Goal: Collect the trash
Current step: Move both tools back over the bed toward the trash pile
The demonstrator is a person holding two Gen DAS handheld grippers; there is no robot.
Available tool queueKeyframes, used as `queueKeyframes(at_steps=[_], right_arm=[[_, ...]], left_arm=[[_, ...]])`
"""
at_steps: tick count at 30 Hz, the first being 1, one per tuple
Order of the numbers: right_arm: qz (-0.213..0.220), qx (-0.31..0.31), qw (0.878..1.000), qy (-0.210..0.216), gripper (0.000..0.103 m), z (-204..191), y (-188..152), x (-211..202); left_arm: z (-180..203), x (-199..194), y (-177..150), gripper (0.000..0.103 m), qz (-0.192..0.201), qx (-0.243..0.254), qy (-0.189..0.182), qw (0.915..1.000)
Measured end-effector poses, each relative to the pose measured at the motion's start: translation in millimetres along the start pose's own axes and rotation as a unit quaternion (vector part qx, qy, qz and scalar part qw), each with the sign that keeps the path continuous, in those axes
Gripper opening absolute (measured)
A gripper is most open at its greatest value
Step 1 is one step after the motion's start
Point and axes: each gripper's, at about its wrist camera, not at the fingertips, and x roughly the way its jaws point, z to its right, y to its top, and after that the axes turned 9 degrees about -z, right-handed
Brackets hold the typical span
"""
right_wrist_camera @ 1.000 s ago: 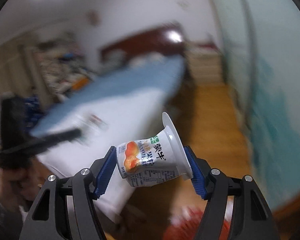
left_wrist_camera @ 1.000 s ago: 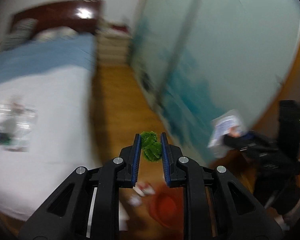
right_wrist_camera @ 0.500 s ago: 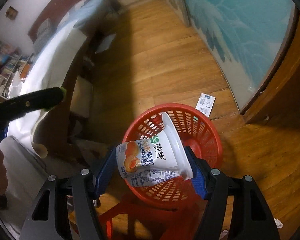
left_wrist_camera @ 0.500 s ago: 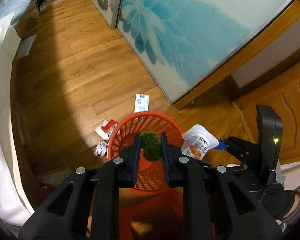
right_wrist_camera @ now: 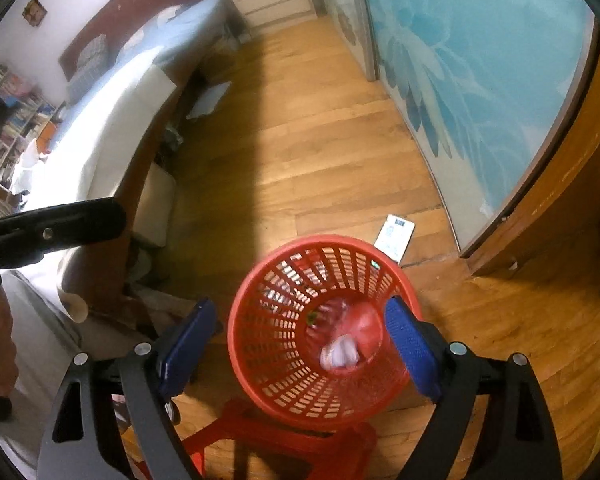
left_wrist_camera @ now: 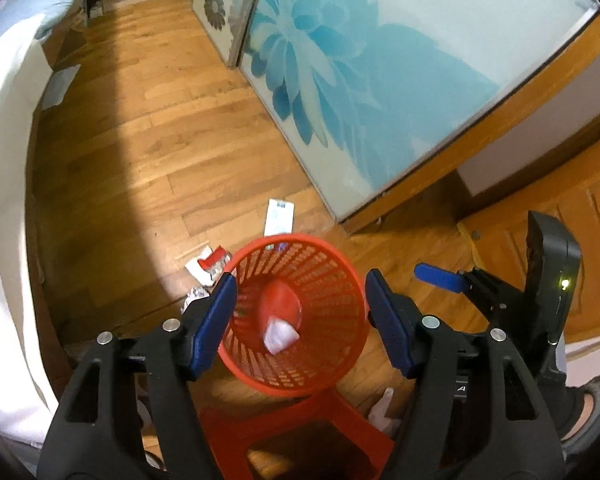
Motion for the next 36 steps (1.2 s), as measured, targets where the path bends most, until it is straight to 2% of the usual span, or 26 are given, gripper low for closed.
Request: queueKeyframes(at_steps=[6, 9, 12, 17, 19, 22, 25, 28, 30, 36], right_arm=[[0.040, -0.037, 0.998, 0.009, 0.085, -41, 18, -24], [0.067, -0.091, 0.994, 0.017, 0.085, -83, 31, -37], [0.086, -0.133, 0.986, 0.041, 0.085, -133, 45, -45], [0.108, -0.192, 0.971, 0.091, 0.085, -231, 58, -49], [0.114, -0.213, 0.964, 0.111, 0.085, -274, 57, -47], [0.115, -0.238, 0.956, 0.130, 0.085, -325, 52, -40], [0.116, -0.264, 0.946, 0.146, 0.085, -374, 44, -35], [0.130, -0.304, 0.934, 0.138, 0.085, -415, 31, -37], [0.140, -0.314, 0.929, 0.135, 0.085, -429, 27, -38], [0.130, -0.305, 0.932, 0.145, 0.085, -454, 44, -29]], left_arm=[[-24, -58, -7, 0.067, 0.082, -0.009, 0.023, 0.9963], [-54, -110, -21, 0.067, 0.144, -0.020, 0.061, 0.9874], [-90, -166, -49, 0.068, 0.206, -0.032, 0.104, 0.9725], [-163, -233, -125, 0.071, 0.285, -0.111, 0.172, 0.9363], [-190, -246, -156, 0.071, 0.303, -0.147, 0.189, 0.9225], [-229, -254, -194, 0.071, 0.313, -0.204, 0.199, 0.9061], [-256, -260, -219, 0.071, 0.318, -0.242, 0.204, 0.8938], [-275, -266, -230, 0.071, 0.329, -0.261, 0.193, 0.8867], [-282, -265, -234, 0.071, 0.330, -0.264, 0.193, 0.8854], [-316, -267, -238, 0.071, 0.340, -0.269, 0.174, 0.8842]])
